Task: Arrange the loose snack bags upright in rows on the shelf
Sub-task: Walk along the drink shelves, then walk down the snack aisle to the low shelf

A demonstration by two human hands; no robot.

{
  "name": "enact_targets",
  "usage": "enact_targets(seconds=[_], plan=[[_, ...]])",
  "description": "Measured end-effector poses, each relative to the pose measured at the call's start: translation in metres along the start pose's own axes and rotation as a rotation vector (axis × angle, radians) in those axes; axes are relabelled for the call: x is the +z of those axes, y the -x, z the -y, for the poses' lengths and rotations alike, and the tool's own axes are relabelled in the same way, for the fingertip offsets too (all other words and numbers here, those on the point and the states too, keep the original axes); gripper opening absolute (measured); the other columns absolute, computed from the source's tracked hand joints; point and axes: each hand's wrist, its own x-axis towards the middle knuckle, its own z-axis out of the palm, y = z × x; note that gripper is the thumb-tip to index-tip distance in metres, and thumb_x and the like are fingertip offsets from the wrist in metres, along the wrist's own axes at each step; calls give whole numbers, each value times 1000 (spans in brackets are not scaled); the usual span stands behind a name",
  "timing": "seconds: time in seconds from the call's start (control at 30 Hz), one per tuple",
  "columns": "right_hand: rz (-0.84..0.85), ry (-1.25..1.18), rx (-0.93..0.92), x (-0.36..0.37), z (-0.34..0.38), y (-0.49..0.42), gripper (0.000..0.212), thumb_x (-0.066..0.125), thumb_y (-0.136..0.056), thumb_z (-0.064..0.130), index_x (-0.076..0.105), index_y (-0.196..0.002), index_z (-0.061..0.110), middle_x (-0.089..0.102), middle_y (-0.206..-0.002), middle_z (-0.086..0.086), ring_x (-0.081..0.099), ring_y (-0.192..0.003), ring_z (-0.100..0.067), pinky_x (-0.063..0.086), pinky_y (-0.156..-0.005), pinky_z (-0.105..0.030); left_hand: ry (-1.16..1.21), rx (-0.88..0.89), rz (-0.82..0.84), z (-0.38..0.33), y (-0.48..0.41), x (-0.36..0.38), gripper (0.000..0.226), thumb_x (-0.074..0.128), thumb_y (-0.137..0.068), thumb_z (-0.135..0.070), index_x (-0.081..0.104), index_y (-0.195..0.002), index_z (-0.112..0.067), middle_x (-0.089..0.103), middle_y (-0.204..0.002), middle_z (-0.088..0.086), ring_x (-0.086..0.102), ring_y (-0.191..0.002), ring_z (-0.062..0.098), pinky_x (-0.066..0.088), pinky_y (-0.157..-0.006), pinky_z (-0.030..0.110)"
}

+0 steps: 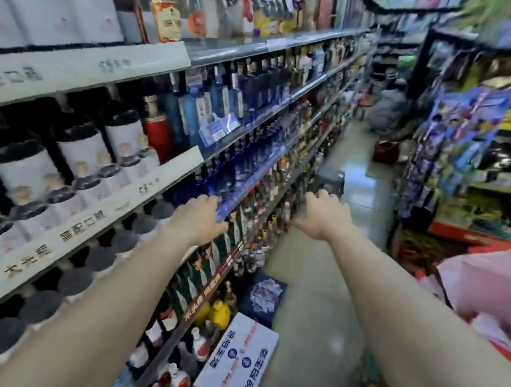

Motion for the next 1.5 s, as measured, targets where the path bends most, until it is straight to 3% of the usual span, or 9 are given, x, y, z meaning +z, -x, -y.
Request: enact_targets(seconds=[0.27,0.5,1.0,1.5], plan=[[76,42,261,3,-126,-84,74,58,-84,60,39,-144,21,42,-142,-12,41,-130,-37,39,-99,-52,53,257,14,-117,-167,34,67,49,-87,-59,38,-141,-21,47,-139,7,52,-119,29,51,-86,45],[42,73,381,3,-204,-204,67,58,-86,57,43,-140,20,43,-139,-13,41,-129,-36,40,-98,-51,46,415,10,-196,-337,50,71,52,-86,-60,36,-144,-21,46,-141,7,49,-124,30,48,-93,45],[86,42,439,12,-339,-480,68,56,-86,53,40,-142,19,43,-140,-13,42,-128,-36,40,-97,-49,89,490,87,-304,-653,71,66,53,-85,-55,43,-138,-18,49,-136,9,50,-120,31,47,-91,45],[119,26,382,17,-537,-799,63,59,-85,50,45,-136,16,44,-139,-14,42,-128,-36,40,-98,-50,123,384,152,-443,-978,99,64,51,-84,-53,43,-138,-19,48,-136,8,49,-121,30,46,-95,47]])
